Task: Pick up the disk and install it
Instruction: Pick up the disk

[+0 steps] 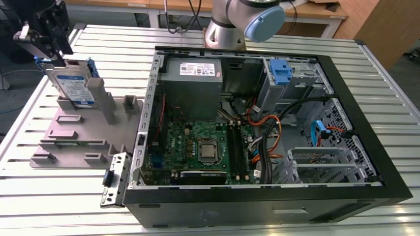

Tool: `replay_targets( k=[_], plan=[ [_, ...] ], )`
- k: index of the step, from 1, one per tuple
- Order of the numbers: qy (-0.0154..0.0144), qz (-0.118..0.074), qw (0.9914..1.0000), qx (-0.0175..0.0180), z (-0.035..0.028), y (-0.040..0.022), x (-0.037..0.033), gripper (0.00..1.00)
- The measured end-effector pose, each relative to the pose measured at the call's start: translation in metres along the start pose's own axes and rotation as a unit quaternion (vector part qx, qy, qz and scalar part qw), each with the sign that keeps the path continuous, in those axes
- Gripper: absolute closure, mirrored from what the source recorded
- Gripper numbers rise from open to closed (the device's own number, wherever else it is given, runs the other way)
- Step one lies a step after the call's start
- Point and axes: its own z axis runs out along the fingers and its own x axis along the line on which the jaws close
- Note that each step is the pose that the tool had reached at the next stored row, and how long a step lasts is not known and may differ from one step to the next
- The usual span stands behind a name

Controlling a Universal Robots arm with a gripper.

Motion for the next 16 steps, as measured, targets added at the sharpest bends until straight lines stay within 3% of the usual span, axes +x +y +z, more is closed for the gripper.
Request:
replay_targets(
  k=[16],
  plan=[
    [0.0,0.0,1.0,0.0,0.0108,-0.0004,0.0005,0.53]
  ],
)
